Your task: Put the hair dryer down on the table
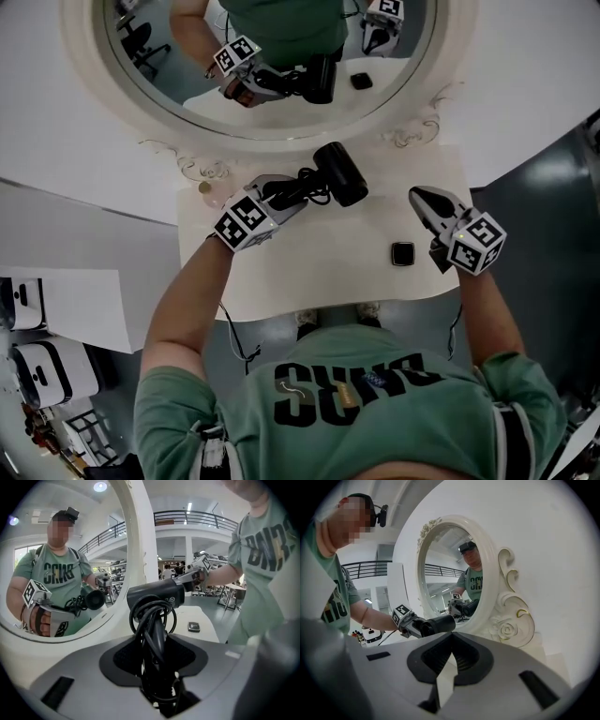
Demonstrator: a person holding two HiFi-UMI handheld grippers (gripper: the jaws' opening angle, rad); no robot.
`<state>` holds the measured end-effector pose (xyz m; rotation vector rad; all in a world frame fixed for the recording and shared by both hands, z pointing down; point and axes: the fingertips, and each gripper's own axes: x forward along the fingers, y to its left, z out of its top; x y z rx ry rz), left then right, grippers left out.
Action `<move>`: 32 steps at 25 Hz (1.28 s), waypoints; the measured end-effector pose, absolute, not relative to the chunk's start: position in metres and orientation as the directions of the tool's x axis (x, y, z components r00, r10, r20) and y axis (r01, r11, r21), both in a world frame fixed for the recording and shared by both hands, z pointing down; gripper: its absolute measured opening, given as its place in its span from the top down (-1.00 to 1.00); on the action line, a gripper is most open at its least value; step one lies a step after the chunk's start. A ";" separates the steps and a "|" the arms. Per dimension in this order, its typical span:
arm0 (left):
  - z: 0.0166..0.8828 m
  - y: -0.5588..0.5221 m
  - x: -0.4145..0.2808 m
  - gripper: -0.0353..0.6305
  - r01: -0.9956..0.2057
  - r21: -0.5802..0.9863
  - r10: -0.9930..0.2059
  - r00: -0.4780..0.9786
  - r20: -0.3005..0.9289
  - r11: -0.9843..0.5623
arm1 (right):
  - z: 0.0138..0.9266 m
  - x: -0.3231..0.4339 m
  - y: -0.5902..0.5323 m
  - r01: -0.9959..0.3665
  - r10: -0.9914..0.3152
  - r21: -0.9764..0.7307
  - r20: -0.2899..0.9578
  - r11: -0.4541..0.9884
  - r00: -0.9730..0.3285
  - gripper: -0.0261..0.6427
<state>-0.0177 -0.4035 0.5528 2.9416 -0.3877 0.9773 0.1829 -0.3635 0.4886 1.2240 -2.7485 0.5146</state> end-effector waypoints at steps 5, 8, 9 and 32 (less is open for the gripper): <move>0.591 -0.418 -0.005 0.35 -0.193 -0.081 -0.200 0.738 0.644 -0.978 | 0.510 0.189 -0.366 -0.738 -0.704 -0.285 0.229 0.612 -0.672 0.94; 0.613 -0.424 0.001 0.35 -0.160 -0.092 -0.180 0.717 0.674 -0.983 | 0.521 0.191 -0.367 -0.738 -0.701 -0.293 0.238 0.608 -0.672 0.94; 0.620 -0.426 0.002 0.35 -0.153 -0.091 -0.174 0.711 0.681 -0.984 | 0.523 0.192 -0.368 -0.739 -0.701 -0.297 0.241 0.605 -0.671 0.94; 0.656 -0.455 0.023 0.35 -0.070 -0.106 -0.126 0.667 0.735 -0.992 | 0.556 0.194 -0.369 -0.734 -0.688 -0.347 0.269 0.584 -0.674 0.94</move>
